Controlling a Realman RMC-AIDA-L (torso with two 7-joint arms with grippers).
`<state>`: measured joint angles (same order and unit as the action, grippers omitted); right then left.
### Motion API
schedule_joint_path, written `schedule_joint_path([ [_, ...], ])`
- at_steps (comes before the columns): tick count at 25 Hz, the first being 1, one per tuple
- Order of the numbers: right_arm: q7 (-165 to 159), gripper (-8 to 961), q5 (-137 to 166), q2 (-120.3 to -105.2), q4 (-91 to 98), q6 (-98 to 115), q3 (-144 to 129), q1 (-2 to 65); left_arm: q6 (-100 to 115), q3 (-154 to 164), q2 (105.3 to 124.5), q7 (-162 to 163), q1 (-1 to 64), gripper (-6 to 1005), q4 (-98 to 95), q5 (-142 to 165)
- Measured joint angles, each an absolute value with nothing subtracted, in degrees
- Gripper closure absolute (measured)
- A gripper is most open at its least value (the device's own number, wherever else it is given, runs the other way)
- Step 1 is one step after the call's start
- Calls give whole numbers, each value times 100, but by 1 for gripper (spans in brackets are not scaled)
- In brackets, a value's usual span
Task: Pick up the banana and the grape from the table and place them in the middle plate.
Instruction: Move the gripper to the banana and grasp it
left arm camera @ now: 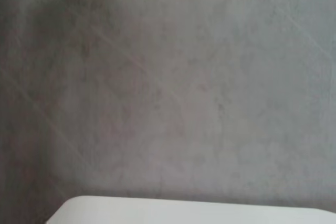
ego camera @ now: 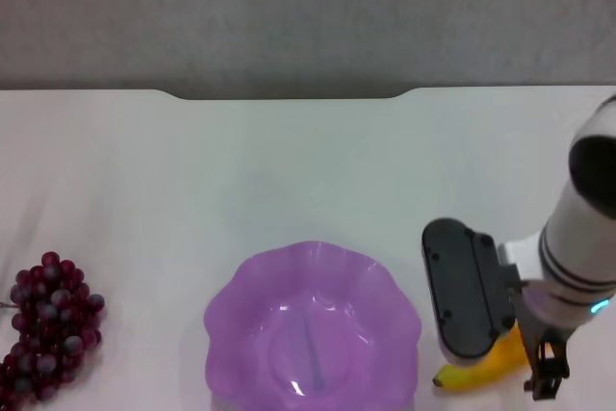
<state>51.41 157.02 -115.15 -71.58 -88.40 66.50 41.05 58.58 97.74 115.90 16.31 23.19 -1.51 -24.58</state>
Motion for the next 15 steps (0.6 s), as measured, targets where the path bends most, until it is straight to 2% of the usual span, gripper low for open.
schedule_joint_path([
  [15,5077,62,15532,-11514,-6850,-8373,6349,4172,5766,9764,11567,1655,2293,136,-176,-2514],
])
